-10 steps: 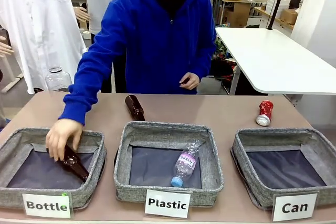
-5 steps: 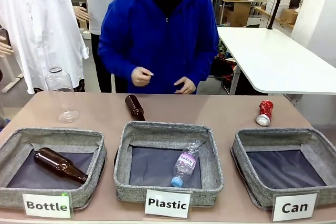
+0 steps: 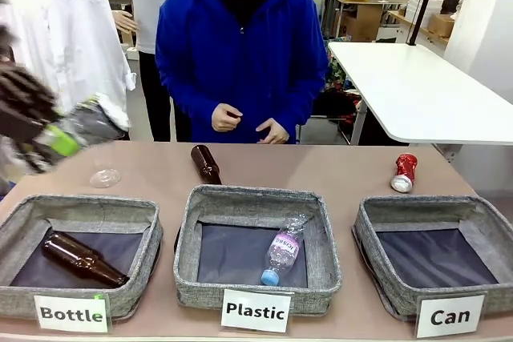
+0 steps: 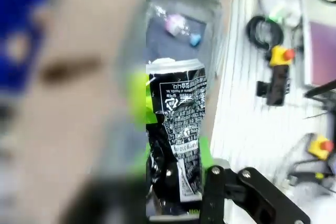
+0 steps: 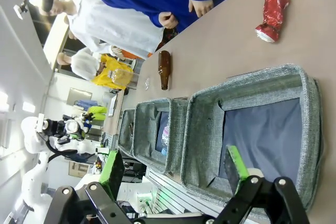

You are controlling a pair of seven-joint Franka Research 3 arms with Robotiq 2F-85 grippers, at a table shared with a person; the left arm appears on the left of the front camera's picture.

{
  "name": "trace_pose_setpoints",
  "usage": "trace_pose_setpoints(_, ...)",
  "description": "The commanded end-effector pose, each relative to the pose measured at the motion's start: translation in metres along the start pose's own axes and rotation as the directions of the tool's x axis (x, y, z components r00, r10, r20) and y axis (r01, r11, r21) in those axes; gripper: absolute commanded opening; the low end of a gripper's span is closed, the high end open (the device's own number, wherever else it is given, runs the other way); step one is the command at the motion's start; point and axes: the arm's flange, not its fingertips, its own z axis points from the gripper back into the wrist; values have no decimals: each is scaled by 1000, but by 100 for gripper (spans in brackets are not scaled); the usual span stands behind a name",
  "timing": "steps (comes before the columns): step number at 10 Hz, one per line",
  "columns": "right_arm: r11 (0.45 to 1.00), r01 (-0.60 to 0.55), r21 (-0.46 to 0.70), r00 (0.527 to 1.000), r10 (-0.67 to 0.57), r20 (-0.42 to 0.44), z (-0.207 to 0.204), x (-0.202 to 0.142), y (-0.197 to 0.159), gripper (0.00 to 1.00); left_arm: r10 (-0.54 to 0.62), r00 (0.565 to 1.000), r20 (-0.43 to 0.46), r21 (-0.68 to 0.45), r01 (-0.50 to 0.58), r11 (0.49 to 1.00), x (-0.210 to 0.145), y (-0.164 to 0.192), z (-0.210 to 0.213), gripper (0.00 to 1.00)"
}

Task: Sort the can waste into the basket.
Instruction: Pick up the can waste from the table and place it in the right Fabric basket.

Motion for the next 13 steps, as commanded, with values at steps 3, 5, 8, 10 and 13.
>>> trace_pose_setpoints(3,999,-25,21,999,24,22,0,4,0,100,-198,973,-121,-89,188,978,134,10,-131,41)
trace_pose_setpoints(5,999,-25,21,999,24,22,0,4,0,100,-118,988,-103,-108,106,988,194,8,-185,41)
trace_pose_setpoints(8,999,-25,21,999,24,22,0,4,0,100,-83,970,-227,-236,27,971,214,6,-220,41)
trace_pose_setpoints(10,999,-25,21,999,24,22,0,4,0,100,-111,990,-87,-122,100,987,214,-3,-226,41)
trace_pose_setpoints(13,998,-13,-66,999,10,-41,13,-2,9,100,-87,993,-82,-111,78,991,246,-9,-256,41)
